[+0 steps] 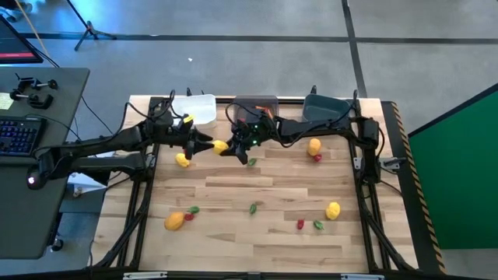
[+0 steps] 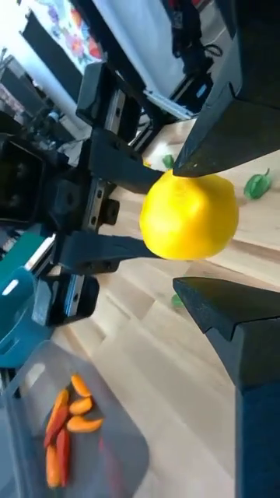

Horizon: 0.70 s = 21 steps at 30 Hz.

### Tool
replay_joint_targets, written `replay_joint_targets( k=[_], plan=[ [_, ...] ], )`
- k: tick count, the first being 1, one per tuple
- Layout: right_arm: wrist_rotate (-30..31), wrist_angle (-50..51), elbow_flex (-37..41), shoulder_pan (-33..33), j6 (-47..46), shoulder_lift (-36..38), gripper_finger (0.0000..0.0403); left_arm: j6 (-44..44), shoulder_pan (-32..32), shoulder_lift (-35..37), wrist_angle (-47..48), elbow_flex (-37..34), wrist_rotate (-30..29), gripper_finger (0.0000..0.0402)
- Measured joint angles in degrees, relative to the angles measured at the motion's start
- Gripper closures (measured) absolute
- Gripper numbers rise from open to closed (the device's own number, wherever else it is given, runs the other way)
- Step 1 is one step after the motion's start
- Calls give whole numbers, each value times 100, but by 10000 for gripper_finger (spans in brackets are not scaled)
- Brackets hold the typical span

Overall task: Sort produce into baskets
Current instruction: Put the top middle yellow lemon into the white bin

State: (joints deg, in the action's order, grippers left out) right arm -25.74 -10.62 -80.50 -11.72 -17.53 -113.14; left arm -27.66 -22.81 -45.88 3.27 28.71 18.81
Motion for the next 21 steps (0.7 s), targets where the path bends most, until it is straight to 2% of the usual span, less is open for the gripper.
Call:
replay_joint_targets(
  k=[12,18,21],
  plan=[
    [3,17,22,2,-25,-2,287,47,432,-514,-438,0,-71,199],
    [-2,26,31,-5,1,-7,286,102,484,-602,-517,0,-127,242],
    [10,31,31,-2,-15,-4,252,125,486,-602,-523,0,-159,274]
  ],
)
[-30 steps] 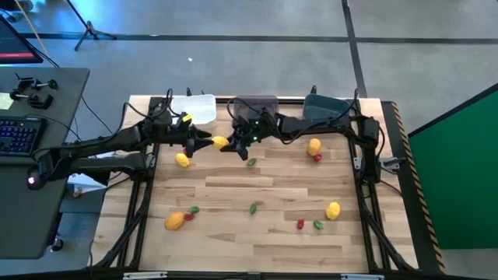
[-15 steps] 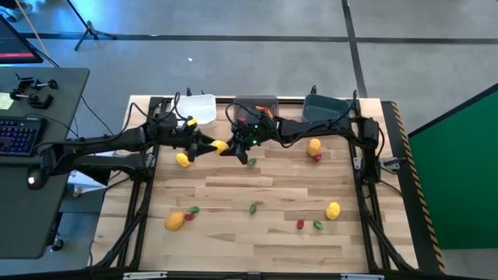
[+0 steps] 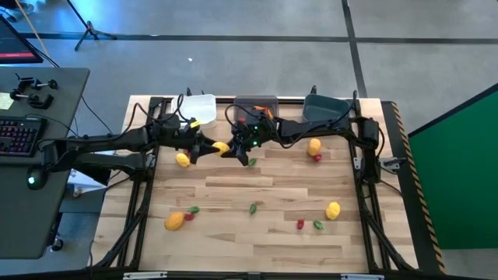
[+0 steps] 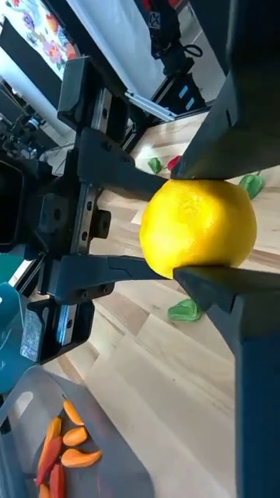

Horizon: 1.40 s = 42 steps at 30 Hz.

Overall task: Sort produce into baskets
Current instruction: Put the top middle yellow lemon into the white bin

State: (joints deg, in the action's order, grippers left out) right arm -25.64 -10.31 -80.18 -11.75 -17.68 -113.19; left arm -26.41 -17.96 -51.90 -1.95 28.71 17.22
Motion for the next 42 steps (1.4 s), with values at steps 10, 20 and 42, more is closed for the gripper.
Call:
replay_joint_targets(
  k=[10,20,42],
  plan=[
    [382,544,-28,-20,11,7,133,53,-305,154,-62,-7,-218,296],
    [653,743,-22,-17,165,7,125,-335,-1270,403,-40,-6,-1629,296],
    [907,768,-15,-4,165,7,124,-903,-3727,-2507,-125,511,-860,296]
  ],
)
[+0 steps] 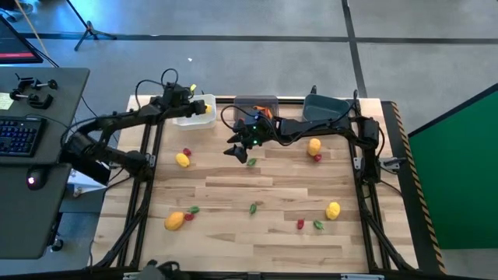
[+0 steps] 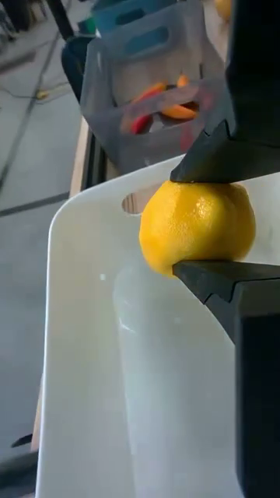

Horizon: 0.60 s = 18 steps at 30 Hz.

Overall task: Sort produce into baskets
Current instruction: Put the top middle yellow lemon into the white bin

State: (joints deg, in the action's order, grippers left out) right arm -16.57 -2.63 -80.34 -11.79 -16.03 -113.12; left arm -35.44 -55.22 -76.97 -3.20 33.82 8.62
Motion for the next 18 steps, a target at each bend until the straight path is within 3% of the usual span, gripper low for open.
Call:
replay_joint_targets(
  k=[5,13,18],
  plan=[
    [14,2,0,0,-2,0,124,16,-54,-480,487,476,186,295],
    [135,2,2,20,-44,0,124,532,-70,-636,793,798,313,213],
    [159,2,2,20,0,0,124,1042,-70,-481,1236,992,310,194]
  ],
)
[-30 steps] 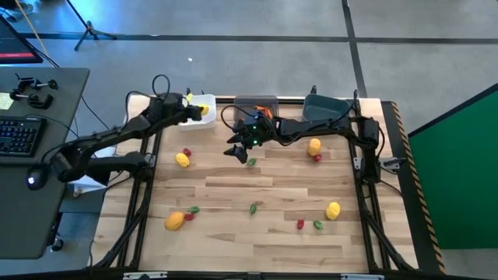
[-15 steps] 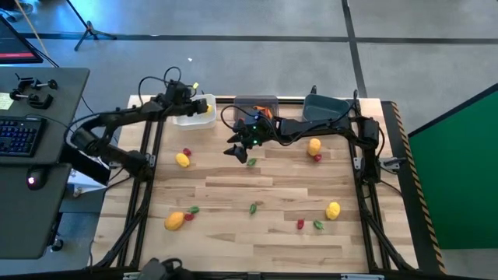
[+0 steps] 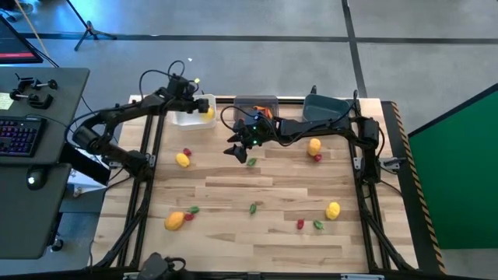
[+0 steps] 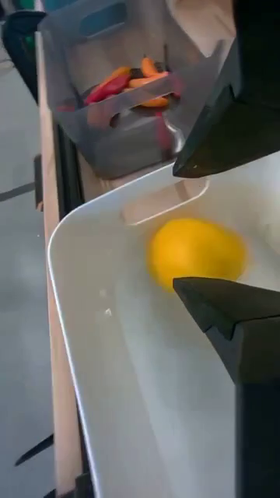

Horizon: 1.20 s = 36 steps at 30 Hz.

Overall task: Sort produce into baskets
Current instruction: Put the top middle yellow lemon into the white bin, then put the top left yellow lemon into the white bin

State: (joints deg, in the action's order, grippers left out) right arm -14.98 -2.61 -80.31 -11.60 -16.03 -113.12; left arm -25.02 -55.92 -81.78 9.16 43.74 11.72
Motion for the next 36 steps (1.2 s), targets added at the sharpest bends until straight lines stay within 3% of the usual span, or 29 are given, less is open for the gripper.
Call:
replay_joint_targets(
  k=[5,11,17,22,25,29,36],
  plan=[
    [2,-2,0,2,97,0,124,502,4,322,499,160,44,192],
    [2,-2,0,0,264,0,124,1382,87,1050,1334,388,1150,191],
    [2,-1,1,2,446,0,124,1801,588,2092,1918,431,2054,191],
    [2,0,2,2,477,0,124,2015,1171,2815,2848,431,2218,190],
    [2,7,2,1,561,0,124,2230,1574,3063,3541,431,1965,190],
    [-11,64,2,1,576,0,124,2937,2211,3134,4439,431,1048,193],
    [-26,333,2,2,561,0,124,4199,3172,2678,5229,429,-309,207]
  ],
)
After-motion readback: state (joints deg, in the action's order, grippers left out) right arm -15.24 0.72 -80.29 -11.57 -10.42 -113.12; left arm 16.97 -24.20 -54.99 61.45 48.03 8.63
